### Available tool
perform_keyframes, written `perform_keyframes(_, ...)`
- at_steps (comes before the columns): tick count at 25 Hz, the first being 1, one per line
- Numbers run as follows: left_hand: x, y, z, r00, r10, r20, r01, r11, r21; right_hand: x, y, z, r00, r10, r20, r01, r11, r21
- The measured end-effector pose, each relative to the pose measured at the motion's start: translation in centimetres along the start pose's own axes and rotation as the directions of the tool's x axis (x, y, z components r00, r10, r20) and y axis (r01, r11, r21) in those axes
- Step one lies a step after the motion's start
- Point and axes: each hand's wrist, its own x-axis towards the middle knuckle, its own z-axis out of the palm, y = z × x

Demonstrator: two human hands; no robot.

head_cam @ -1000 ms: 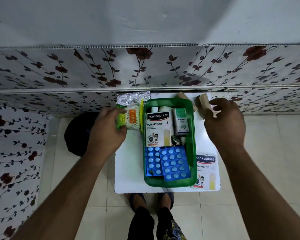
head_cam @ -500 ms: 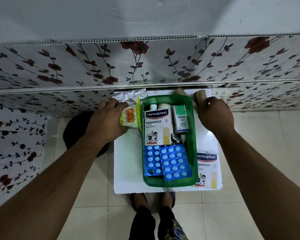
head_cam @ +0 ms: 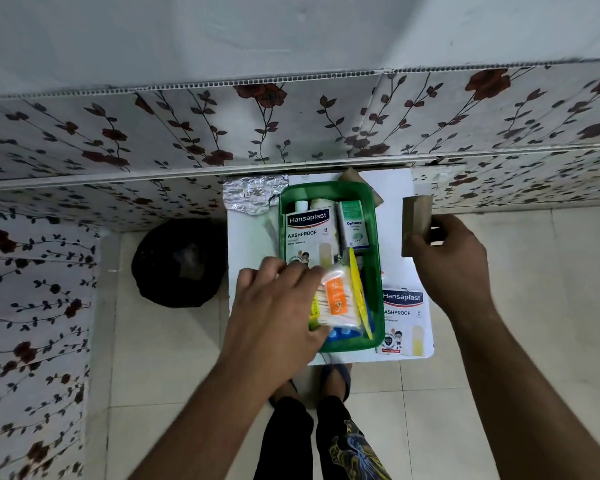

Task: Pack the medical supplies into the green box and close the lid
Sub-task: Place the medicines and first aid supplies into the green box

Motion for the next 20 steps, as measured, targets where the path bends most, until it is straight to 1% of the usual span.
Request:
perform_keyframes(2, 0.3, 0.1, 1.6, 0.996, 0.037, 0.081, -0.044, 0.995, 0.092, -0.7, 0.4, -0.4, 1.0, -0.003, 0.015, 0.003, 1.0, 0.0)
perform_keyframes(3, 0.3, 0.0, 2.1, 0.994, 0.046, 0.097, -0.058, 0.991, 0.122, -0.9, 0.6, -0.6, 1.0, 0.0, 0.017, 0.0, 1.0, 0.001)
perform_keyframes(5, 0.3, 0.2, 2.5, 0.995, 0.056, 0.08, -0.068, 0.986, 0.153, -1.2, 1.1, -0.9, 1.0, 0.006, 0.017, -0.006, 1.0, 0.007)
perform_keyframes(11, 1.5, 0.5, 3.3, 0.989, 0.117, 0.088, -0.129, 0.981, 0.145, -2.1, 1.3, -0.5, 0.999, -0.023, 0.039, 0.023, 1.0, 0.007)
perform_keyframes(13, 1.7, 0.6, 3.4, 0.991, 0.108, 0.085, -0.12, 0.981, 0.15, -2.4, 0.7, -0.4, 0.998, -0.043, 0.054, 0.041, 0.999, 0.021)
perform_keyframes(16, 1.9, 0.8, 3.2, 0.989, 0.12, 0.081, -0.13, 0.982, 0.138, -2.7, -1.3, 0.4, 0.989, -0.119, 0.091, 0.117, 0.993, 0.029)
perform_keyframes(18, 1.9, 0.4, 2.8, 0.989, 0.132, 0.067, -0.139, 0.982, 0.127, -2.5, -2.8, 1.5, 0.976, -0.21, 0.062, 0.214, 0.975, -0.065)
perform_keyframes(20, 1.7, -0.4, 2.1, 0.995, 0.103, 0.001, -0.103, 0.991, 0.082, -1.8, -3.9, 3.0, 0.942, -0.335, 0.015, 0.328, 0.91, -0.253)
